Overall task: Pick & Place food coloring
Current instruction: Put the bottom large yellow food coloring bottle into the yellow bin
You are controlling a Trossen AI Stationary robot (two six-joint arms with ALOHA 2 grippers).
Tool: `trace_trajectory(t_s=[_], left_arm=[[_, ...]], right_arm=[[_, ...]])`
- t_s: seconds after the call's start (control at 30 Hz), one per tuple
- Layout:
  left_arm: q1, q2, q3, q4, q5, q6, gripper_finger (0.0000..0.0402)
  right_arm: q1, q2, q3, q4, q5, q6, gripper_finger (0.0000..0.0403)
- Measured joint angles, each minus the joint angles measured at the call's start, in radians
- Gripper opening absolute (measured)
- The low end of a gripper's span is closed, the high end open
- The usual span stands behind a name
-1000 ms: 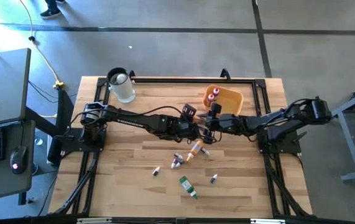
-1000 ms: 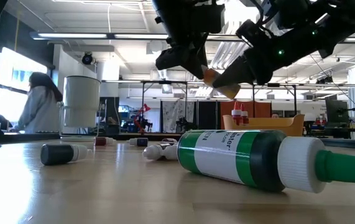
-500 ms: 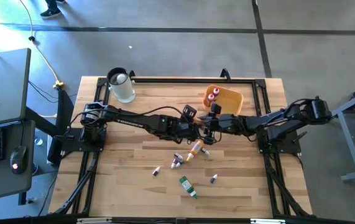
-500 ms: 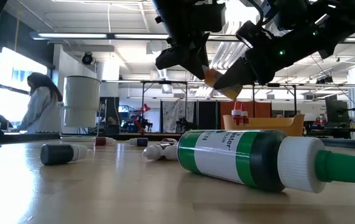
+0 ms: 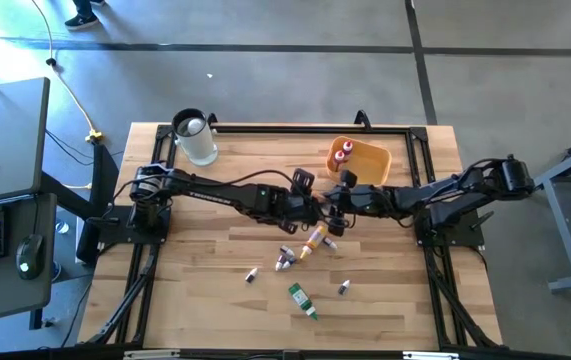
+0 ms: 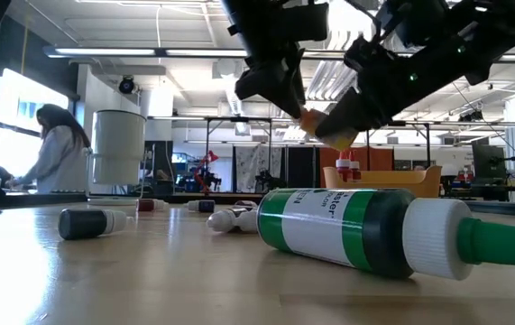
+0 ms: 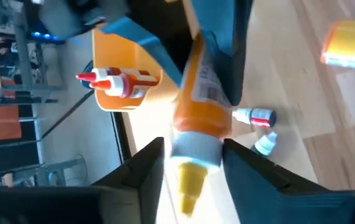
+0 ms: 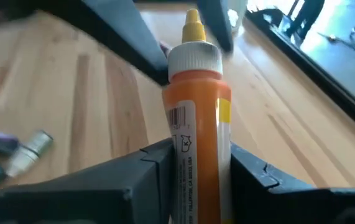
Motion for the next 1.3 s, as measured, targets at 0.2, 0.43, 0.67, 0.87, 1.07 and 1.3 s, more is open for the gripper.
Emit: trace_trajectory(t_s=[0.2, 0.43, 0.67, 0.87, 1.07, 1.3], left_arm=[[-0.001, -0.002, 0.002, 0.026, -0.011, -0.015, 0.0203], [0.0, -0.002, 0.002, 0.057, -0.293, -0.107, 0.0222], [0.012, -0.117, 0.0, -0.108, -0.435, -0.303, 0.0223], [0.088, -0.355, -0.044, -0.224, -0.127, -0.615, 0.0223], [0.143, -0.544, -0.404, 0.394, 0.302, -0.501, 0.0223], [0.192, -0.503, -0.811, 1.427, 0.866, -0.465, 0.0223]], right_arm=[[0.007, 0.003, -0.004, -0.025, 0.008, 0.007, 0.0104], [0.006, 0.003, -0.004, -0.118, 0.259, 0.14, 0.0104], [0.019, -0.104, -0.003, -0.143, 0.352, 0.085, 0.0111], [0.071, -0.346, -0.002, -0.155, 0.402, 0.003, 0.011], [0.111, -0.51, -0.002, -0.163, 0.264, 0.008, 0.0113], [0.128, -0.508, -0.002, -0.12, 0.171, 0.016, 0.0113]])
